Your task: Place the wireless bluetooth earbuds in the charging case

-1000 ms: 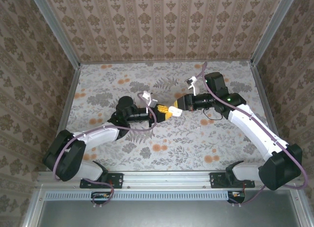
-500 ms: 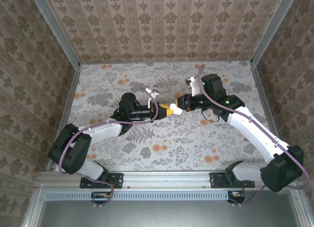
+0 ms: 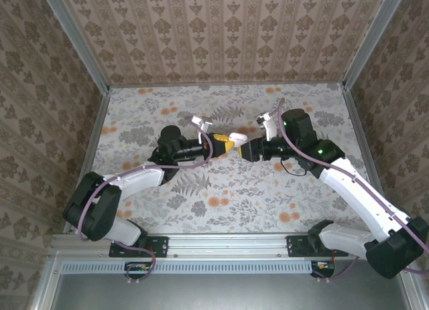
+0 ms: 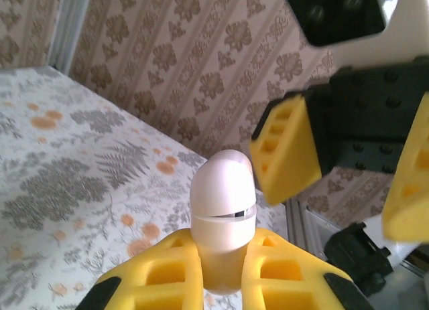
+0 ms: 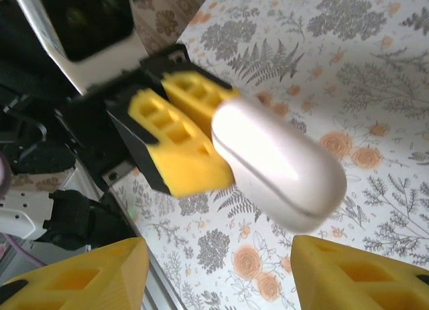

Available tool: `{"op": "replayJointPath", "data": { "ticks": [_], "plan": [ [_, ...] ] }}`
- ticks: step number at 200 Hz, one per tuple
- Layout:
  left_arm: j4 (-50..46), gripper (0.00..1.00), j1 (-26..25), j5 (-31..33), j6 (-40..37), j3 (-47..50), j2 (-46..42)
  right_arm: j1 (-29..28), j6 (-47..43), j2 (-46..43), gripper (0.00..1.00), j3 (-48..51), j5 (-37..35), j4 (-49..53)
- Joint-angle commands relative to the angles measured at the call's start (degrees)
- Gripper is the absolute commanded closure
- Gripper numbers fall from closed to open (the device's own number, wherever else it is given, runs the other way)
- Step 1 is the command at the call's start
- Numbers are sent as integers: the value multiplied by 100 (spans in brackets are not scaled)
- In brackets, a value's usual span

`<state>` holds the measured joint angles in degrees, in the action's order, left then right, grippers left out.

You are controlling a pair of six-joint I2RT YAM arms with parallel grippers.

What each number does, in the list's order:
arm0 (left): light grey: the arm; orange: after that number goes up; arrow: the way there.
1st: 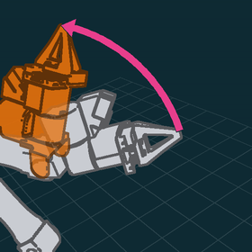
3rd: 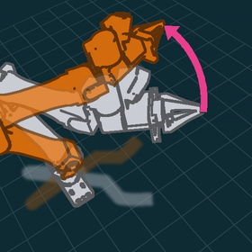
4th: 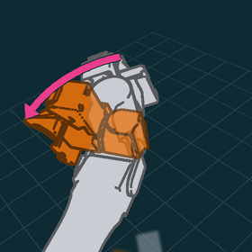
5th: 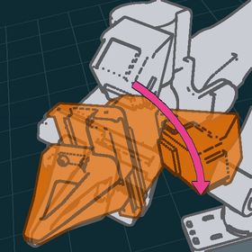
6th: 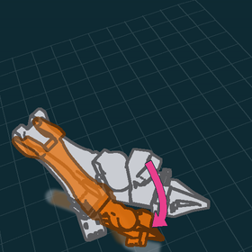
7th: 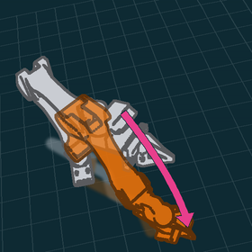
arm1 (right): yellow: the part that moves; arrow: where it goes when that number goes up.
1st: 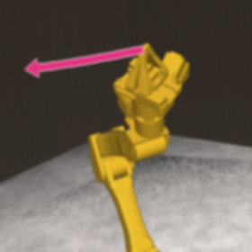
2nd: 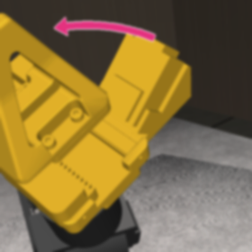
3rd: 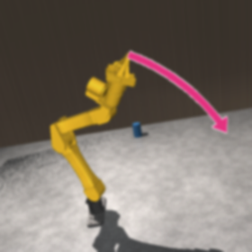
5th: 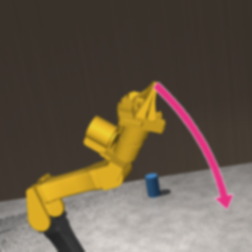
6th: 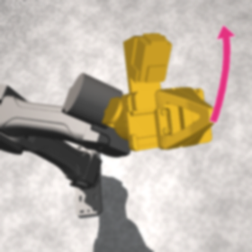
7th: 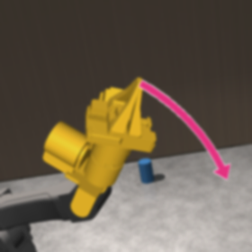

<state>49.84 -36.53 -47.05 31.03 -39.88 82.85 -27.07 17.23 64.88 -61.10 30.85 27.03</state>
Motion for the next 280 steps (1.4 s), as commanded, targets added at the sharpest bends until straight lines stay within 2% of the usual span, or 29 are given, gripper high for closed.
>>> {"op": "replayJointPath", "data": {
  "ticks": [1, 24, 39, 86, 152, 204, 221, 236, 262, 280],
  "plan": [
    [489, 100, 6, 44, -227, 12, -190, -28, -220, 205, 40, 26, 61, 321],
    [500, 100, -28, -37, -367, 66, -234, -1, -235, 437, 41, -228, -455, 612],
    [454, 100, -63, -87, -483, 101, -262, 98, -135, 529, 41, -398, -502, 618],
    [-196, 100, -216, -77, -1234, 189, -417, 274, 199, 534, 39, -596, 113, 222],
    [-603, 100, -382, -103, -2082, 421, -758, 693, 694, 765, 40, -603, 391, -23],
    [-536, 100, -433, 559, -2733, 846, -1041, 760, 913, 376, 40, -426, 957, -87],
    [-417, 100, -462, 803, -2867, 936, -1050, 688, 881, 35, 44, -222, 759, -2],
    [-342, 100, -496, 979, -2987, 988, -1043, 508, 748, -317, 47, -46, 305, 149],
    [-66, 100, -555, 1227, -3047, 1112, -1001, -92, 429, -668, 51, 172, -594, 518],
    [114, 100, -604, 1232, -3174, 1196, -981, -461, 300, -703, 52, 276, -956, 652]
  ]
}}
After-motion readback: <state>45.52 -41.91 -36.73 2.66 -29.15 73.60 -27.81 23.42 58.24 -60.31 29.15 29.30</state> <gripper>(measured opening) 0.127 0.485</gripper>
